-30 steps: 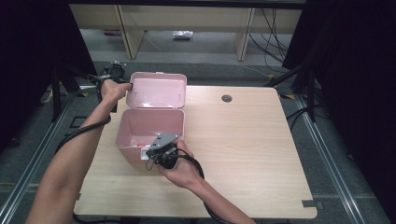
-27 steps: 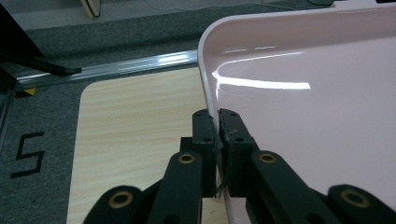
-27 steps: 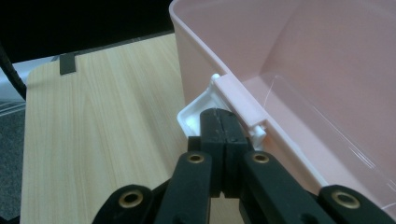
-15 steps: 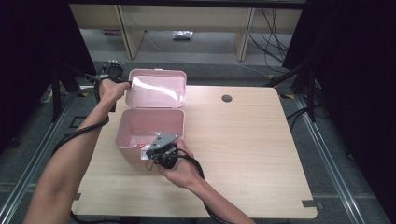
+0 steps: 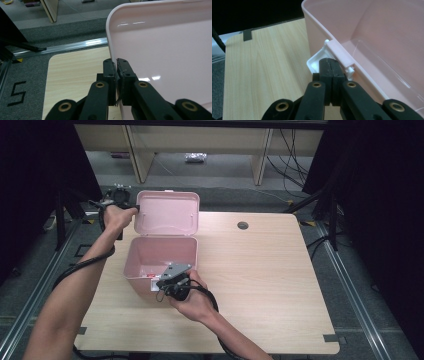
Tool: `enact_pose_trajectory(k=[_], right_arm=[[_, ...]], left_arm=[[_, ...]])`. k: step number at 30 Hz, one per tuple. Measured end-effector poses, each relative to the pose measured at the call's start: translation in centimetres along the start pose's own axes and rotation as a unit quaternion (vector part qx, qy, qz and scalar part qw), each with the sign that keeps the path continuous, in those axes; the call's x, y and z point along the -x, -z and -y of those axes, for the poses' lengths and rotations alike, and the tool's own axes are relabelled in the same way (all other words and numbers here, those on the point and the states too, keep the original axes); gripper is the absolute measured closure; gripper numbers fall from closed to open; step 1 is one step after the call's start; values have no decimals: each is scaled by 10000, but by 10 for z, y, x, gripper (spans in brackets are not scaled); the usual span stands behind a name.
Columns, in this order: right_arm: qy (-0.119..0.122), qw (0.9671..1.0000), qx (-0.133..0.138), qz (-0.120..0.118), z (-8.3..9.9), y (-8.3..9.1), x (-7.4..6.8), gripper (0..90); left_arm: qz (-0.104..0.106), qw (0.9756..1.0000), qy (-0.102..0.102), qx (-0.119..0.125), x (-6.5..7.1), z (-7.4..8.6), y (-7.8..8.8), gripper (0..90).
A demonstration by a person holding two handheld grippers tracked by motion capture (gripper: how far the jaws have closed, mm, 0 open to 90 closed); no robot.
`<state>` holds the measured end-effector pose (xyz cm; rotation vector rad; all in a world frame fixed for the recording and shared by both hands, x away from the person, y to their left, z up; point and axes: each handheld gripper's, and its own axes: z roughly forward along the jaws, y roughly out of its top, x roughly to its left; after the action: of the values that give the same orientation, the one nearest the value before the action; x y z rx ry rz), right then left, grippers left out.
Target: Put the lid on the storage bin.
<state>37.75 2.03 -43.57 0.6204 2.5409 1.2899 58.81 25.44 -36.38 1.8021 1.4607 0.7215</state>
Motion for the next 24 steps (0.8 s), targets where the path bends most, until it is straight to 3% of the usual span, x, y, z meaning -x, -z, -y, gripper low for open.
enact_pose_trajectory(k=[11,24], right_arm=[[-12,10000,23,5,0,0,1,900],[-41,10000,77,29,1,-1,1,900]], left_arm=[[48,9999,22,124,-1,0,9,863],[148,9992,220,311,-2,2,16,872]])
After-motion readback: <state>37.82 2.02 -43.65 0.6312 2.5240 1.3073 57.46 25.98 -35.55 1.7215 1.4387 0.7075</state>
